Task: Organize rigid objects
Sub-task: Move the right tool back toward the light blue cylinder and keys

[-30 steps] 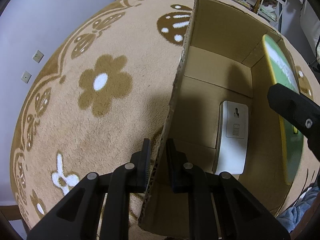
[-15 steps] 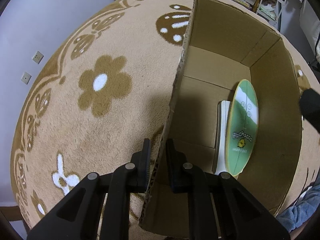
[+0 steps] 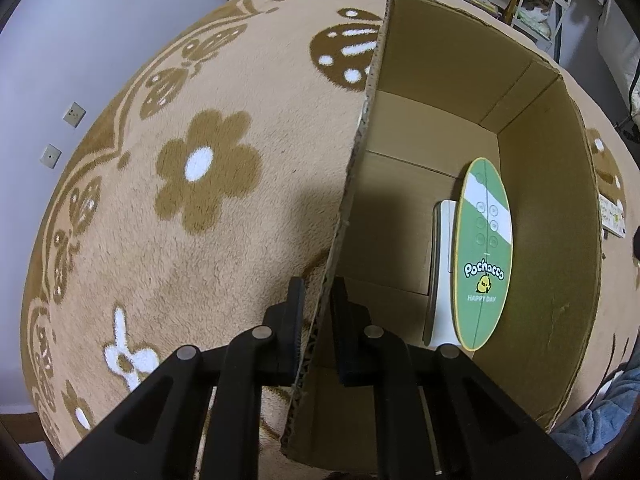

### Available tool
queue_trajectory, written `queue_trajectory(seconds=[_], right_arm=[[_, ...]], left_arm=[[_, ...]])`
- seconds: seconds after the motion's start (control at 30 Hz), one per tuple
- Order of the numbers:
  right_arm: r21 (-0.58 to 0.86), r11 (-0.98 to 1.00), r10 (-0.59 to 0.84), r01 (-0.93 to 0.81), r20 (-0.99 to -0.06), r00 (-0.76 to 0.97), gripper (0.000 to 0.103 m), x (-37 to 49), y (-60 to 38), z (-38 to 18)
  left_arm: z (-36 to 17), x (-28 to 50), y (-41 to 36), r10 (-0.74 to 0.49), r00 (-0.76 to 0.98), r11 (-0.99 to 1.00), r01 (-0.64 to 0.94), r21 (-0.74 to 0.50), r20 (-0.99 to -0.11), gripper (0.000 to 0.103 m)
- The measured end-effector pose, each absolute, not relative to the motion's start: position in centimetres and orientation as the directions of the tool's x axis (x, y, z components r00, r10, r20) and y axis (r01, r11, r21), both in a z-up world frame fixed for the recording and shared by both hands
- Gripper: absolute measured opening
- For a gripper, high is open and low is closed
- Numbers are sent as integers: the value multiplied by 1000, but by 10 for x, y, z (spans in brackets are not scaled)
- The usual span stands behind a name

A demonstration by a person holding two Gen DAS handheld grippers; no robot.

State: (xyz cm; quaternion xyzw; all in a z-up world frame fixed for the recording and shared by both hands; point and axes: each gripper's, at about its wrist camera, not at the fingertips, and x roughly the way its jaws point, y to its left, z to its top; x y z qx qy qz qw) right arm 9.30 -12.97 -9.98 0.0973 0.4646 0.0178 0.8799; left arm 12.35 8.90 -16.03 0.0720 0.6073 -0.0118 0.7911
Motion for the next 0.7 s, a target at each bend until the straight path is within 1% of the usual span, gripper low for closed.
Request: queue_trajectory(seconds=[0.1,0.23,0.47,0.6,0.7], right_arm=[[188,979,110,84,-821,560,90,91,-137,-107],[203,966,86,160,-835,543,90,90,-160,-126],[223,949,71,223,-841,536,90,94,-180,-142],[249,938,91,241,-847,523,90,97,-189,-153],[322,916,166,241,-848,504,90,100,-194,-164]], left_arm=[[-161,124,88,74,262,989,108,105,-962,13],[-161,123,88,73,261,989,108,105,-963,13],[-161,123,88,75,261,988,110,107,-962,13],[-161,123,88,71,259,989,105,101,-963,13],[-162,123,90,64,255,991,96,91,-965,13]])
